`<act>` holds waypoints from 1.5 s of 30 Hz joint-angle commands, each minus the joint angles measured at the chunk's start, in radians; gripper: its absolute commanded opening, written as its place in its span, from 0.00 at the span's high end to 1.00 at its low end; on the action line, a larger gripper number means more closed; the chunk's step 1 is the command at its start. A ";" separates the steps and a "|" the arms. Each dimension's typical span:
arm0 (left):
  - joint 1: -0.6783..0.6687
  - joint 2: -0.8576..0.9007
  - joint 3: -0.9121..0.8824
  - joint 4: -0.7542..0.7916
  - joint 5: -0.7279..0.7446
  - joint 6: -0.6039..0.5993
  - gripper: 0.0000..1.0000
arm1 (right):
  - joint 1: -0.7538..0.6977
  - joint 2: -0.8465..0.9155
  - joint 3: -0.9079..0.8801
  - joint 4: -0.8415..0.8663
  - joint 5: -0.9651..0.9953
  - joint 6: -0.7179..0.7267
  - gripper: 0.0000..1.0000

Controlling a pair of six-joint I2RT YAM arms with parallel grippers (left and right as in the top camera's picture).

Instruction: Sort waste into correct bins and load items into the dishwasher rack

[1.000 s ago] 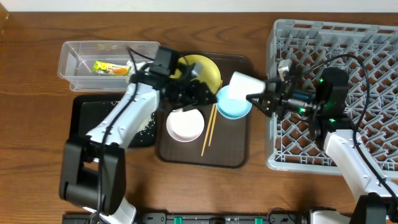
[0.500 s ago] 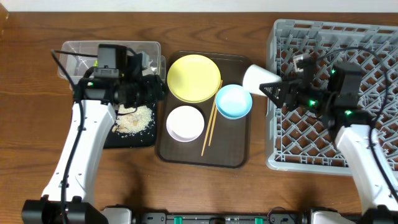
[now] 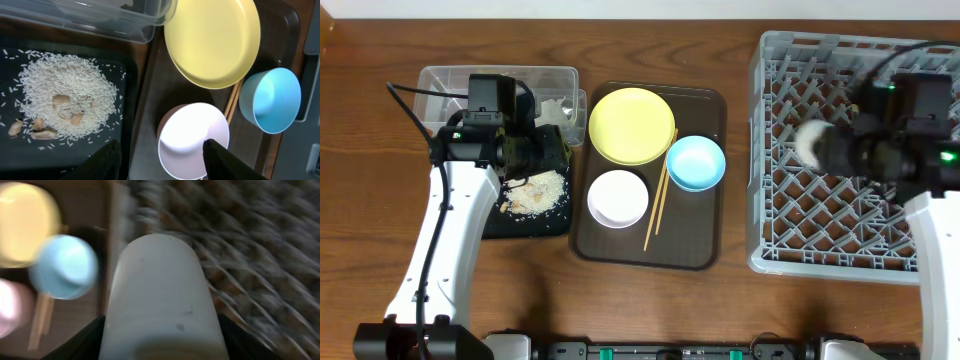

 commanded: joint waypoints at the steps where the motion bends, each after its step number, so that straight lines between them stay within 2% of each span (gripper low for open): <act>1: 0.004 -0.011 0.006 -0.003 -0.022 0.017 0.44 | -0.056 -0.004 0.020 -0.056 0.231 0.042 0.91; 9: 0.004 -0.011 0.006 -0.003 -0.022 0.017 0.44 | -0.177 0.075 0.011 -0.113 0.166 0.049 0.87; 16: 0.004 -0.011 0.006 -0.003 -0.022 0.017 0.44 | -0.178 0.209 0.009 -0.095 0.040 0.048 0.89; 21: 0.004 -0.011 0.006 -0.004 -0.022 0.017 0.44 | -0.178 0.314 0.009 -0.060 0.042 0.049 0.91; 28: 0.004 -0.011 0.006 -0.004 -0.022 0.017 0.44 | -0.178 0.395 0.009 -0.021 0.041 0.049 0.85; 33: 0.004 -0.011 0.006 -0.004 -0.022 0.017 0.44 | -0.178 0.384 0.009 -0.010 0.041 0.049 0.97; 45: 0.004 -0.010 0.006 -0.003 -0.022 0.017 0.43 | -0.178 0.200 0.009 0.020 0.041 0.047 0.99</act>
